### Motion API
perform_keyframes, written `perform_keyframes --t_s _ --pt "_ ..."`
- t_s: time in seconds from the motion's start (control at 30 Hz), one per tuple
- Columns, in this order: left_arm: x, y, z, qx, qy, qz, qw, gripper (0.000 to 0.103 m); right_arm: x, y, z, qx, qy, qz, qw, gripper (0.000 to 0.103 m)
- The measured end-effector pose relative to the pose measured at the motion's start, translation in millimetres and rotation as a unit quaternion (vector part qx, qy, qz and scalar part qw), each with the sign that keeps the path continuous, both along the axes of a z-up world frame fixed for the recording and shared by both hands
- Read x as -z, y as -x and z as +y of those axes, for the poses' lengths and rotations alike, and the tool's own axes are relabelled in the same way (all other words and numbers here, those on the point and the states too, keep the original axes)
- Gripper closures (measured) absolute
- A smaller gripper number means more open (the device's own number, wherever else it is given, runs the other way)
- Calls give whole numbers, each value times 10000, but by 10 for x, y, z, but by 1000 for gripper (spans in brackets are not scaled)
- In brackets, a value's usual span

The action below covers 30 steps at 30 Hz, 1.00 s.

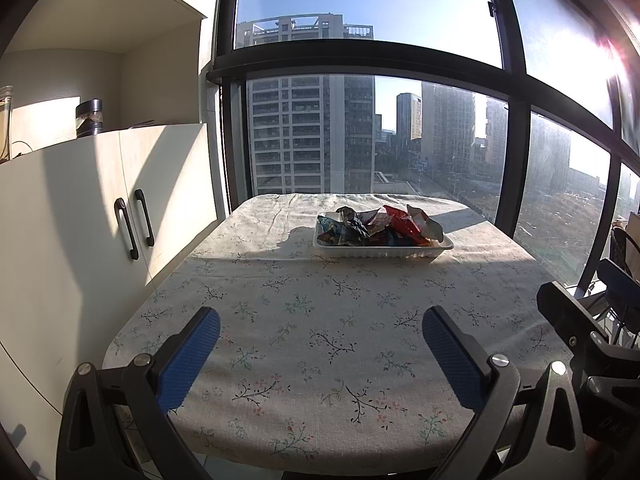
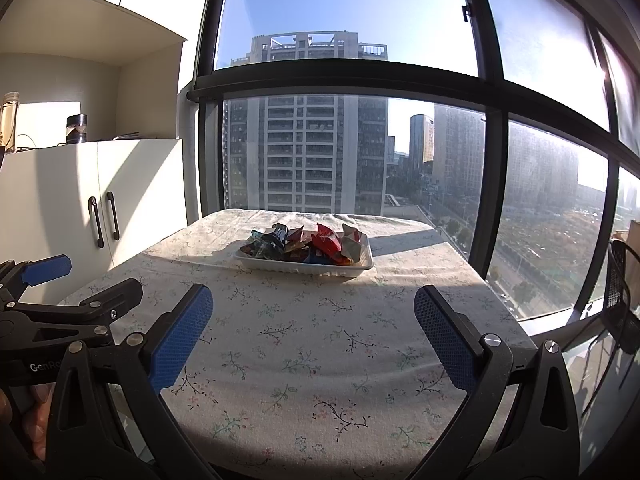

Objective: Organize snacks

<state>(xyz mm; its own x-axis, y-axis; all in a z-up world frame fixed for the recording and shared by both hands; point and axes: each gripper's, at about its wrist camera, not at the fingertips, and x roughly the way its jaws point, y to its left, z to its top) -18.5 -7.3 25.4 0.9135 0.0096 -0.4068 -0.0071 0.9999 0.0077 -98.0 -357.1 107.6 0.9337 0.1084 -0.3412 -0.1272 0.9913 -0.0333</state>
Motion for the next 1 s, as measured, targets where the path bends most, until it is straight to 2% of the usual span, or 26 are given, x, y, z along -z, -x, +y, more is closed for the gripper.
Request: perform_keyframes --t_s 1.0 --pt "24 -3 -19 23 7 37 10000 0 64 -13 -32 -49 12 50 10000 1"
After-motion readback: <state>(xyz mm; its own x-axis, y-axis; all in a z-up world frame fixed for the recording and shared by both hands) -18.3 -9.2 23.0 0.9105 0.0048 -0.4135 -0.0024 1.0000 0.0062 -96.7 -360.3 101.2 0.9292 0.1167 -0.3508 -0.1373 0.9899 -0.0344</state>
